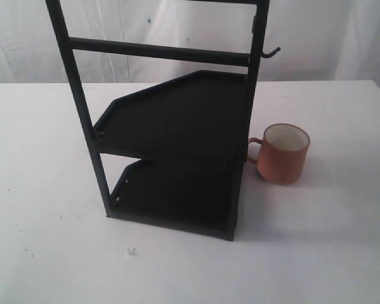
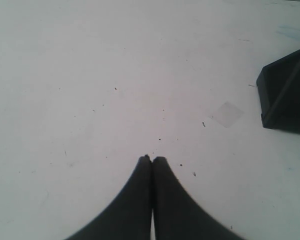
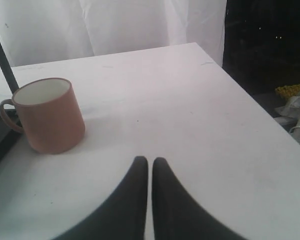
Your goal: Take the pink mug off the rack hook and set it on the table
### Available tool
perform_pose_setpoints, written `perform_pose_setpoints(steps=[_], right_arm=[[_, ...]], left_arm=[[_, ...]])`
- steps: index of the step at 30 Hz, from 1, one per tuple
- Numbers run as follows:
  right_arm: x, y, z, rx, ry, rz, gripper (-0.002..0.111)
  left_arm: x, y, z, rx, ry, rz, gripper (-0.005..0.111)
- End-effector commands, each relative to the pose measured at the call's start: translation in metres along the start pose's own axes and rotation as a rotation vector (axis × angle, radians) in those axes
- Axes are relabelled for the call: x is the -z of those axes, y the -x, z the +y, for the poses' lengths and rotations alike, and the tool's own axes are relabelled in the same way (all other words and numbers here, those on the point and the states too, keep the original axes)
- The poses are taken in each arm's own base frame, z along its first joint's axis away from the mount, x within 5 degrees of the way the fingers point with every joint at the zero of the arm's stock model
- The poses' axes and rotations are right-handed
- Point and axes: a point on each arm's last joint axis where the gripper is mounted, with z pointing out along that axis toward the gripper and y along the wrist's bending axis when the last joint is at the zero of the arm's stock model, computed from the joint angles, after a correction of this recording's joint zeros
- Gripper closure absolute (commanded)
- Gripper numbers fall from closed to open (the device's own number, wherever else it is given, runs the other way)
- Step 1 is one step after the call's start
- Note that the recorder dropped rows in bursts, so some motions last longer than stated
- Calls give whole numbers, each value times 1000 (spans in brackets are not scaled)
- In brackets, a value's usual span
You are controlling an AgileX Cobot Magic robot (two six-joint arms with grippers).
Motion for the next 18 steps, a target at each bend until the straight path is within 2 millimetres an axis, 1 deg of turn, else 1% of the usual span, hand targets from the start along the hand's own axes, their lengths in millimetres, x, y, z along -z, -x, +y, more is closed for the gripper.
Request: perform_pose_setpoints(steps=[1,18], right_arm=[[0,0,-1,8,-8,-4,105],[0,0,-1,8,-8,-4,105]], left_arm=[[0,0,0,-2,-7,-5,107],[0,0,0,-2,-7,-5,107]])
